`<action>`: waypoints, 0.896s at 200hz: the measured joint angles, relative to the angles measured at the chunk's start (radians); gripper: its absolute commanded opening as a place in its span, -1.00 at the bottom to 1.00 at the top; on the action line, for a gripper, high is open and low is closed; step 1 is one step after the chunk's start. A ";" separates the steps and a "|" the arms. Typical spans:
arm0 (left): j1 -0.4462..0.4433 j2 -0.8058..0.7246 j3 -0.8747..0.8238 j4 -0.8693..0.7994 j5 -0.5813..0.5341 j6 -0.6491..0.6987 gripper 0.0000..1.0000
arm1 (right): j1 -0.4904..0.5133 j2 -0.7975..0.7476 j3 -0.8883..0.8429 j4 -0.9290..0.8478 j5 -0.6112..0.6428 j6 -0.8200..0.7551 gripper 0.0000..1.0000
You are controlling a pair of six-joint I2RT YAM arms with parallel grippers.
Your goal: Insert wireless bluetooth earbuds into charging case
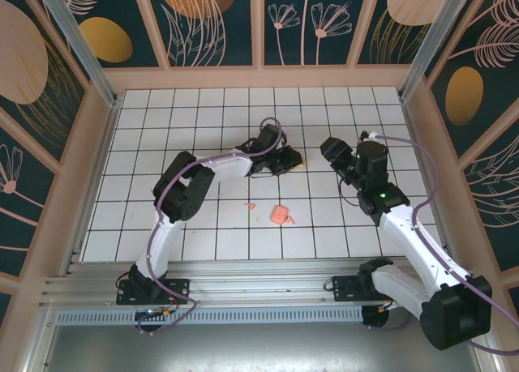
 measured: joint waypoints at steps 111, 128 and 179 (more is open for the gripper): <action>-0.002 0.024 0.047 -0.079 -0.034 0.034 -0.15 | 0.000 0.000 0.007 -0.017 0.000 0.000 0.09; -0.002 0.024 0.064 -0.113 -0.055 0.058 -0.06 | 0.000 0.000 0.009 -0.025 0.000 0.000 0.10; -0.001 -0.020 0.077 -0.244 -0.155 0.182 0.06 | 0.000 0.000 0.022 -0.058 -0.004 -0.002 0.15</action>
